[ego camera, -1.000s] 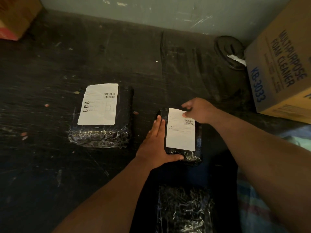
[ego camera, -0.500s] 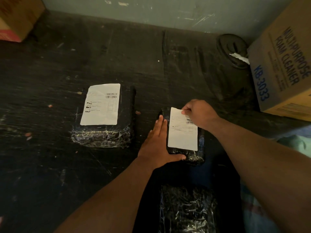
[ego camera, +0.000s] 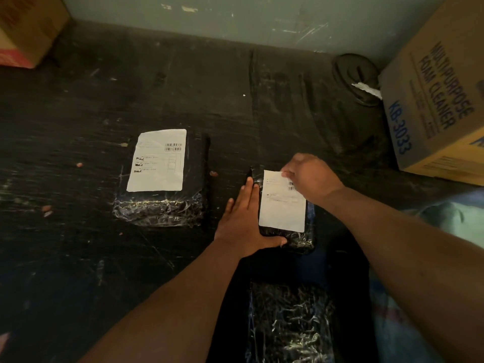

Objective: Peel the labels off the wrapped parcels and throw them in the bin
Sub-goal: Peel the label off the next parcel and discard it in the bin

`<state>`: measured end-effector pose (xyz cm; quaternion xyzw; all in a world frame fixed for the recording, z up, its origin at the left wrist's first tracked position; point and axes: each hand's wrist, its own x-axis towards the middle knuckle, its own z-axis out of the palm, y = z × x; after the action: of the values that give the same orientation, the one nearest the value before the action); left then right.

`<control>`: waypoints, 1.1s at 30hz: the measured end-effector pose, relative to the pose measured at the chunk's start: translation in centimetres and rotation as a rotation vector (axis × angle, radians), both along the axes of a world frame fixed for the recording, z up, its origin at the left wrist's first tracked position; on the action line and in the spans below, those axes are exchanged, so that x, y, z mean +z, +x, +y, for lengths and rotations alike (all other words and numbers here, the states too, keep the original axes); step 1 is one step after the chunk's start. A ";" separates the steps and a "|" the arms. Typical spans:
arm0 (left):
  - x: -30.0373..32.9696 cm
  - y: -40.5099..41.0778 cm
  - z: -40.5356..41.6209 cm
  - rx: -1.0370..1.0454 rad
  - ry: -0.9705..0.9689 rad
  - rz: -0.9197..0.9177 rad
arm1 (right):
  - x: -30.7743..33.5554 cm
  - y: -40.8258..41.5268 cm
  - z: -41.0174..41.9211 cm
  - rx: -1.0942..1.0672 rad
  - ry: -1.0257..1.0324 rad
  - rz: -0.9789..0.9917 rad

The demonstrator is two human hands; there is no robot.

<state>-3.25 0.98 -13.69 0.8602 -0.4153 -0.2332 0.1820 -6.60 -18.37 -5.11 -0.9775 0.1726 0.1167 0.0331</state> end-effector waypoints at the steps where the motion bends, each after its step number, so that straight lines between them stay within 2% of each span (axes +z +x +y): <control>1: 0.0 0.0 -0.1 0.002 0.006 -0.006 | 0.1 0.1 0.1 0.002 -0.003 0.022; 5: 0.3 -0.2 -0.3 0.008 0.022 -0.018 | 0.3 -0.2 0.7 0.036 -0.021 0.035; 12: 0.6 0.0 -0.6 -0.005 0.051 0.014 | 0.6 -1.4 1.2 0.037 -0.034 -0.081; 21: 0.9 0.2 -0.8 -0.018 0.069 0.017 | 1.6 -2.4 2.0 0.055 -0.020 0.006; 27: 0.8 -0.2 -1.2 0.015 0.070 0.039 | 2.4 -3.5 2.8 0.098 -0.031 -0.082; 33: 0.7 -0.2 -1.2 0.027 0.057 0.046 | 3.6 -4.1 2.9 0.060 0.040 -0.039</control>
<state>-3.45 -0.19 -13.04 0.8651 -0.3926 -0.2621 0.1699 -10.74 -15.42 -1.54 -0.9834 0.1401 0.1023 0.0527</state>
